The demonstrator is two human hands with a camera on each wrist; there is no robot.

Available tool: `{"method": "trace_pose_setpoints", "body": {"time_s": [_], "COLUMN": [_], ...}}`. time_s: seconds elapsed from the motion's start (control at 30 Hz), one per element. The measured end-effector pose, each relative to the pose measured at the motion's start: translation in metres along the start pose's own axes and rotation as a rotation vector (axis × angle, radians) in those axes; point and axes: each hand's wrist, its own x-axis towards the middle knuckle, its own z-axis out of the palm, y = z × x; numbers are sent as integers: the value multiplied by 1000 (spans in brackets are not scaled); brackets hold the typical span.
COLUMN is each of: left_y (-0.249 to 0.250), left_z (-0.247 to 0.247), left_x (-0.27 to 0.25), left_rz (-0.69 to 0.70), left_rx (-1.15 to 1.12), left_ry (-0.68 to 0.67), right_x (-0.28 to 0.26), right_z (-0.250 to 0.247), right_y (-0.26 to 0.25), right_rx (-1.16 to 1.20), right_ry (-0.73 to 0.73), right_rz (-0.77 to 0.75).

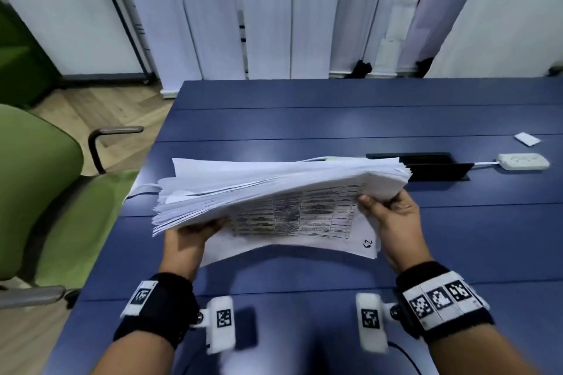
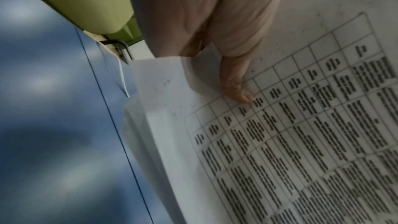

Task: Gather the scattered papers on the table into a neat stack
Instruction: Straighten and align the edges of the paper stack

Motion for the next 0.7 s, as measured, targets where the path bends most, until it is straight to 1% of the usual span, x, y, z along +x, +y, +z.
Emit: {"method": "trace_pose_setpoints", "body": {"time_s": [0.07, 0.2, 0.23, 0.3, 0.37, 0.43, 0.53, 0.63, 0.7], "left_y": [-6, -24, -30, -38, -48, -49, -34, -16, -16], "left_z": [-5, -21, -24, -27, -28, -20, 1, 19, 22], "left_x": [-1, -6, -8, -16, -23, -26, -21, -13, -13], "left_rz": [-30, -280, -317, -367, -381, -333, -168, 1, 66], "left_rx": [-20, -22, -31, -72, -104, -61, 46, 73, 54], "left_ry": [-63, -212, -237, -225, -173, -116, 2, 93, 138], "right_x": [1, 5, 7, 10, 13, 13, 11, 3, -6], "right_z": [-5, -16, -19, -24, -26, -24, -14, -1, 5], "right_y": [2, 0, -2, -5, -4, 3, 15, 22, 25], "right_rx": [-22, -90, -112, -146, -168, -211, -316, -311, -288], "right_ry": [0, -42, -45, -39, 4, 60, 142, 200, 216], "right_rz": [7, 69, 83, 104, 108, 84, 16, -94, -149]}}
